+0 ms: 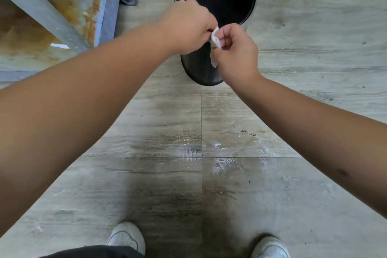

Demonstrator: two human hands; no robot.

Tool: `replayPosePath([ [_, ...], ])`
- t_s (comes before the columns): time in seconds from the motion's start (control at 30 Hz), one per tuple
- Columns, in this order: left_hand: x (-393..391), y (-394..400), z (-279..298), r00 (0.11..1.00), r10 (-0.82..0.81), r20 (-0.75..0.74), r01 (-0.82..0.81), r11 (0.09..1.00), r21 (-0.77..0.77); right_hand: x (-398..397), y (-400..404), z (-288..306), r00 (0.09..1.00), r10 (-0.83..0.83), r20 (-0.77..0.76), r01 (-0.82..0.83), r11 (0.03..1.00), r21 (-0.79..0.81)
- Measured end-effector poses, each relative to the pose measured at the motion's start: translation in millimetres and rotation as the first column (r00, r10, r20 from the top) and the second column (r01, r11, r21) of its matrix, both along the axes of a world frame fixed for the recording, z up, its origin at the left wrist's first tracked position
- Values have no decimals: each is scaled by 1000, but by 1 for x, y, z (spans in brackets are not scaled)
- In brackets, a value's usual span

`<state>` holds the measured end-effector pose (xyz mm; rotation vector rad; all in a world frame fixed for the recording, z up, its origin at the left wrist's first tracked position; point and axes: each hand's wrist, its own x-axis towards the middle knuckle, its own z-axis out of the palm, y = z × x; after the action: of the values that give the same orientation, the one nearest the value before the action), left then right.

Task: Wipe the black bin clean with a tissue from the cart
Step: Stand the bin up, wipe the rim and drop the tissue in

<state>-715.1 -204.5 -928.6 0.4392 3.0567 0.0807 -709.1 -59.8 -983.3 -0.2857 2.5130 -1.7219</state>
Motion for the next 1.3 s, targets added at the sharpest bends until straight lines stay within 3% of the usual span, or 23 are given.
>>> replayPosePath([
  [0.1,4,-26,1,996,71,58,-80,983,166,-1,6,7,994,60,90,-46,988,-149],
  [0.2,11,-46,-10,994,108,-35,-101,983,156,-1,14,11,983,45,179,11,955,-298],
  [0.37,14,-49,-16,997,79,-26,-73,981,180,2,20,21,934,85,347,98,873,-478],
  [0.5,11,-34,-7,990,141,0,-124,872,474,-2,23,34,921,200,334,22,830,-558],
  [0.63,6,-20,0,987,108,117,-155,825,543,-14,21,46,922,220,319,4,818,-575],
  [0.67,7,-16,1,983,82,162,-165,780,603,-17,22,47,915,251,315,-32,825,-564],
  [0.77,8,-8,7,974,1,225,-191,528,827,-28,23,52,906,331,264,-200,885,-420],
  [0.8,7,-7,8,976,21,216,-197,498,844,-32,23,54,912,337,236,-243,904,-352],
  [0.9,-3,-4,12,959,231,165,-267,541,797,-44,20,58,951,255,177,-207,946,-250],
  [1.03,-12,-8,7,915,333,230,-361,415,835,-61,19,61,974,141,175,-88,957,-276],
  [1.1,-14,-10,4,914,311,262,-381,432,817,-68,17,62,983,160,95,-137,967,-213],
  [1.17,-15,-10,0,916,288,278,-391,494,777,-73,14,62,977,211,-15,-211,978,0],
  [1.23,-14,-10,-5,916,320,241,-396,628,670,-78,9,58,970,237,-49,-223,953,207],
  [1.3,-13,-11,-9,926,336,172,-373,746,552,-80,8,53,972,235,-3,-225,933,281],
])
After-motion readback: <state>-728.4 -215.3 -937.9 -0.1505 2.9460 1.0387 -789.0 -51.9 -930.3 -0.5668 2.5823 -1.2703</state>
